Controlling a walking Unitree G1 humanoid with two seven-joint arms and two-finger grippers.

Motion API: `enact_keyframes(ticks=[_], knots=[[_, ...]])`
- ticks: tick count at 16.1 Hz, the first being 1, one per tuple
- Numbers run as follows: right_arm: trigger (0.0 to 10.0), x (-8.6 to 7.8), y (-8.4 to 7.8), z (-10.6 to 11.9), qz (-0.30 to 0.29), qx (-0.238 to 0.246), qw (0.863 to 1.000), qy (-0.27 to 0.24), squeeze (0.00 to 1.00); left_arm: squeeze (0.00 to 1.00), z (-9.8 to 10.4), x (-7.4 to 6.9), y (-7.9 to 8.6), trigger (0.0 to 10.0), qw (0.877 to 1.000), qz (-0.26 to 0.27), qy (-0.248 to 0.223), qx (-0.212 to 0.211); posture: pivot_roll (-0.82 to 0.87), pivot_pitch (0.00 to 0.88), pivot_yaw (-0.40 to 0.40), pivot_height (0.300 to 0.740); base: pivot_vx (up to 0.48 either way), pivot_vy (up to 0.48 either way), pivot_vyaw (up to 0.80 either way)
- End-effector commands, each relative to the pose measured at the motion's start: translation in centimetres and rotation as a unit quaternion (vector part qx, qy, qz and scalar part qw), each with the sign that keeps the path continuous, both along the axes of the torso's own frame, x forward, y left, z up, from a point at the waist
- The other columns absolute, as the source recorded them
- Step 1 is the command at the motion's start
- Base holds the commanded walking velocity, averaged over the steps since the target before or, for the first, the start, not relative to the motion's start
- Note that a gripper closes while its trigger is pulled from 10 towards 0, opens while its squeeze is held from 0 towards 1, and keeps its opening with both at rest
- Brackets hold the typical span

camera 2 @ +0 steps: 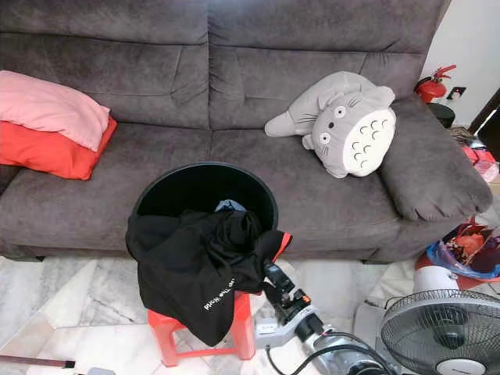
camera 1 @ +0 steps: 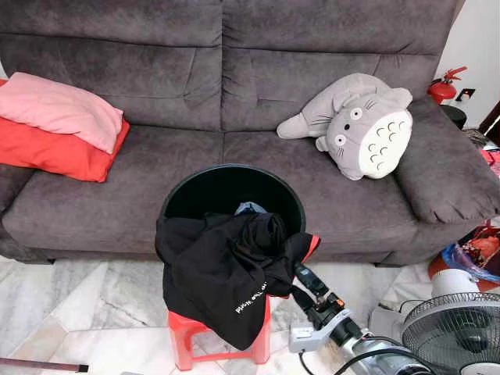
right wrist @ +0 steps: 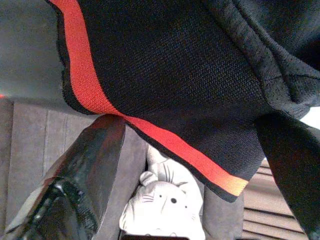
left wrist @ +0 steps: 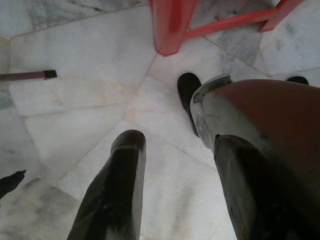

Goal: Hang hanger

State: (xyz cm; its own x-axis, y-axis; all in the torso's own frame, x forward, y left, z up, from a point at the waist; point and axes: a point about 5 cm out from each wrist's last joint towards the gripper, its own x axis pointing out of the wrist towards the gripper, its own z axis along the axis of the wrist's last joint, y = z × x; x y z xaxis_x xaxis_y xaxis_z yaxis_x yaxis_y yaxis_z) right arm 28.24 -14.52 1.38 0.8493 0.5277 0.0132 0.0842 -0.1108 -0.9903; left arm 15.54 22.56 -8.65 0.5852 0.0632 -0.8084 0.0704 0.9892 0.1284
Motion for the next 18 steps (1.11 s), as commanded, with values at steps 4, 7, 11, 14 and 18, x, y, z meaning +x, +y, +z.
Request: enact_keyframes(ticks=[4, 7, 11, 14, 18], knots=[[10.0, -0.7, -0.2, 0.1, 0.017, 0.023, 0.999, -0.040, 0.00, 0.00, -0.1, -0.6, 0.6, 10.0, 1.000, 0.002, 0.007, 0.003, 0.00, 0.180, 0.000, 0.740, 0.000, 0.000, 0.00], [10.0, -0.9, -1.9, 1.2, -0.009, 0.067, 0.994, -0.087, 0.00, 0.00, 0.0, -0.5, 0.7, 10.0, 1.000, 0.000, 0.006, 0.003, -0.01, 0.179, -0.002, 0.740, 0.000, 0.000, 0.00], [10.0, -3.6, -2.9, 2.6, -0.023, 0.115, 0.986, -0.117, 0.00, 0.00, -0.2, -0.8, 0.6, 10.0, 1.000, -0.004, 0.012, 0.001, -0.04, 0.174, -0.006, 0.740, 0.000, 0.000, 0.00], [10.0, -4.4, -4.1, 1.1, -0.092, 0.110, 0.987, -0.072, 0.00, 0.00, -0.3, -0.8, 0.2, 10.0, 1.000, -0.008, 0.015, -0.002, -0.05, 0.173, -0.006, 0.740, 0.000, 0.000, 0.00], [10.0, -2.6, -6.1, -0.1, -0.169, 0.053, 0.984, -0.003, 0.00, 0.00, -0.5, -0.7, -0.5, 10.0, 1.000, -0.010, 0.020, -0.005, -0.04, 0.155, -0.001, 0.740, 0.000, 0.000, 0.00]])
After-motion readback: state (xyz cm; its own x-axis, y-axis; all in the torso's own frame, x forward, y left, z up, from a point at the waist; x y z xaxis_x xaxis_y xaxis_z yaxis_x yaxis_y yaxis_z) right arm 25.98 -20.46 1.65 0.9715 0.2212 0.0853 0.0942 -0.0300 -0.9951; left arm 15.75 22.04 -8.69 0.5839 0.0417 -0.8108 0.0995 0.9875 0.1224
